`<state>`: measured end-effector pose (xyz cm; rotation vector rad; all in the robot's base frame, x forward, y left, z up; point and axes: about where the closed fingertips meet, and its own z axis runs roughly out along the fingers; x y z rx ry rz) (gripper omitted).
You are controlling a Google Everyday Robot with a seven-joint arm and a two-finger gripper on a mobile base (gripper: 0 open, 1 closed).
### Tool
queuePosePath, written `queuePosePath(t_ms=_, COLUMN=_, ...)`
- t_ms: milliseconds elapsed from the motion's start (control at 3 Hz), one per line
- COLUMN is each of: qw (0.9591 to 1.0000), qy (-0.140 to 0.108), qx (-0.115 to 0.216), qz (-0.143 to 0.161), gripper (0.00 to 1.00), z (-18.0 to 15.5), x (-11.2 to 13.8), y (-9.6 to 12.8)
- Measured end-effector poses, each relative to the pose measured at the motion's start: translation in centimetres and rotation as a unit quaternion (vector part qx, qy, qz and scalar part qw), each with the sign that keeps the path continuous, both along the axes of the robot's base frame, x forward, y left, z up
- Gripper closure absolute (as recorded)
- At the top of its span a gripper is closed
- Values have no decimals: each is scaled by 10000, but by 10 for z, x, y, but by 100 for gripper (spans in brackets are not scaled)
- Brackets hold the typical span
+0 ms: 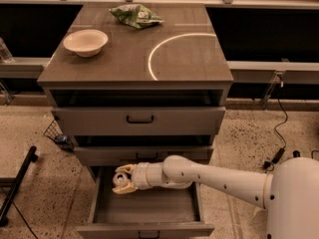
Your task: Place orange can into bottom drawer
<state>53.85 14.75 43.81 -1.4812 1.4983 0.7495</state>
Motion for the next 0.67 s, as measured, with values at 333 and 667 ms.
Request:
queuePosePath(t_ms=333, qw=9999, qy=-36, qx=-158, qz=54, gripper=100, z=-31, x=2, y=5)
queuePosePath(t_ms=667, qw=9992, qy=-150, qx=-379, qz=46, gripper=100, z=-67, x=9, y=2)
